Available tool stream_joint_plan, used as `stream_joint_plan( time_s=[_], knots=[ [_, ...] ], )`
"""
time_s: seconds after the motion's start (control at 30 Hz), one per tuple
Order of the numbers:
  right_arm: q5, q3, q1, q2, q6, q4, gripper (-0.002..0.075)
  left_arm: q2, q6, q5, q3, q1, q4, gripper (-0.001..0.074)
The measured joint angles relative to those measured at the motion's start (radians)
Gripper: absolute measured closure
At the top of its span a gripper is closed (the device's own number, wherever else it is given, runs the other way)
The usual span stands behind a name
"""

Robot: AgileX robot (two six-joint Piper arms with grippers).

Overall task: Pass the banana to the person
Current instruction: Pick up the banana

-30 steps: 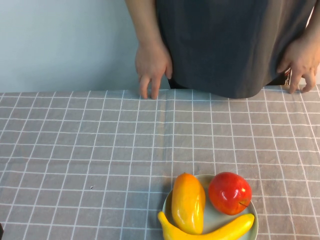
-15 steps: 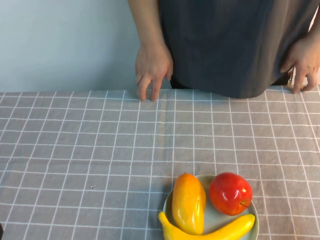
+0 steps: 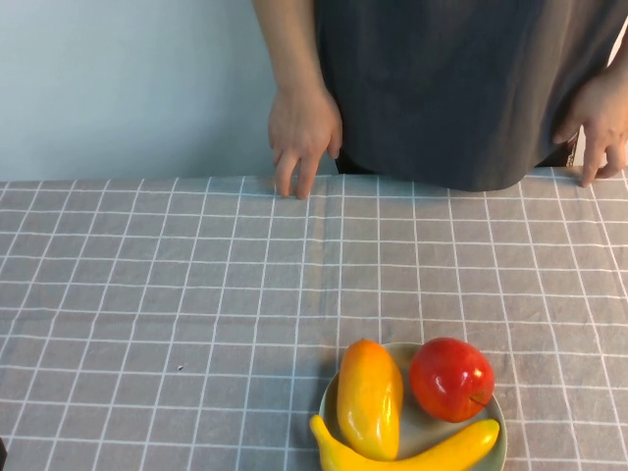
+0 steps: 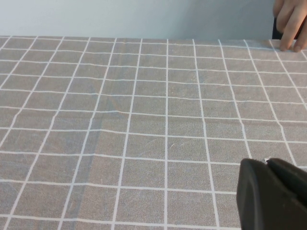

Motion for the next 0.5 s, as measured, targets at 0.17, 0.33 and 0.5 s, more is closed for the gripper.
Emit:
stream_joint_plan(
  time_s=[0.17, 0.33, 0.5],
  knots=[
    [0.068, -0.171, 0.062, 0.206, -0.018, -0.051, 0.0735, 0.0, 0.0, 0.0, 0.0, 0.0, 0.0, 0.0735],
    [0.067, -0.289, 0.278, 0.385, 0.021, -0.175, 0.0735, 0.0, 0.0, 0.0, 0.0, 0.0, 0.0, 0.0735],
    [0.076, -0.35, 0.595, 0.535, 0.037, -0.323, 0.0735, 0.0, 0.0, 0.0, 0.0, 0.0, 0.0, 0.0735]
  ],
)
